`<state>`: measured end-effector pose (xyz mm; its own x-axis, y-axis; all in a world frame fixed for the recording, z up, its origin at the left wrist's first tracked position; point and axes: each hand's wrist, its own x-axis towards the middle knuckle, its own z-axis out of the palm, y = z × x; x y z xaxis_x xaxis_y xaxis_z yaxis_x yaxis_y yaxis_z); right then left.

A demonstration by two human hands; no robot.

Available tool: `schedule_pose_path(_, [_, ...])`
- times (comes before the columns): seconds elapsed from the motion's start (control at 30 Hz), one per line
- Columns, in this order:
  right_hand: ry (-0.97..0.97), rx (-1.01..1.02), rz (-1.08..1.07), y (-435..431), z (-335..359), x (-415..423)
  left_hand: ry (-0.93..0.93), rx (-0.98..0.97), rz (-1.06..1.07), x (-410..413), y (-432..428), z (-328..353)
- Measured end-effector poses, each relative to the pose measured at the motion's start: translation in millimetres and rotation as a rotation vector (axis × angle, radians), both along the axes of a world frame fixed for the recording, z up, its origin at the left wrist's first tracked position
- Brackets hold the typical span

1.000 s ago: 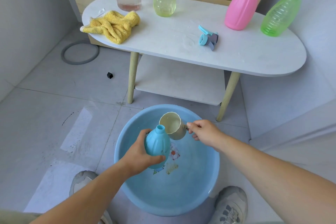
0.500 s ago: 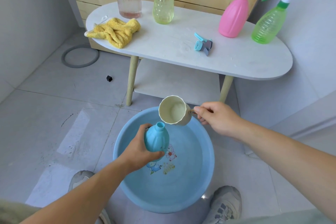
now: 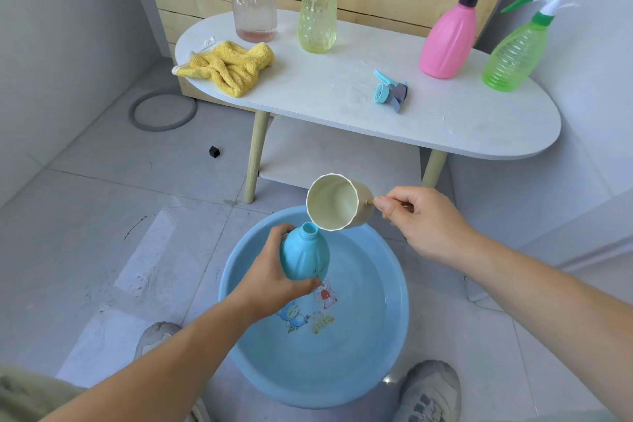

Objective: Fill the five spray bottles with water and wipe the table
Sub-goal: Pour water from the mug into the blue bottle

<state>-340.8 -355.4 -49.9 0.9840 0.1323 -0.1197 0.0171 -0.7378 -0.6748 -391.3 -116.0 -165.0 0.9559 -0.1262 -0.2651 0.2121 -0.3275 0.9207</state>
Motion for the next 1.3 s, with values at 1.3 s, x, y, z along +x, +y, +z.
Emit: schedule_pose_path(1.3, [-0.221, -0.05, 0.061, 2.3, 4.9, 2.9, -0.005, -0.013, 0.027, 3.9, -3.6, 0.4])
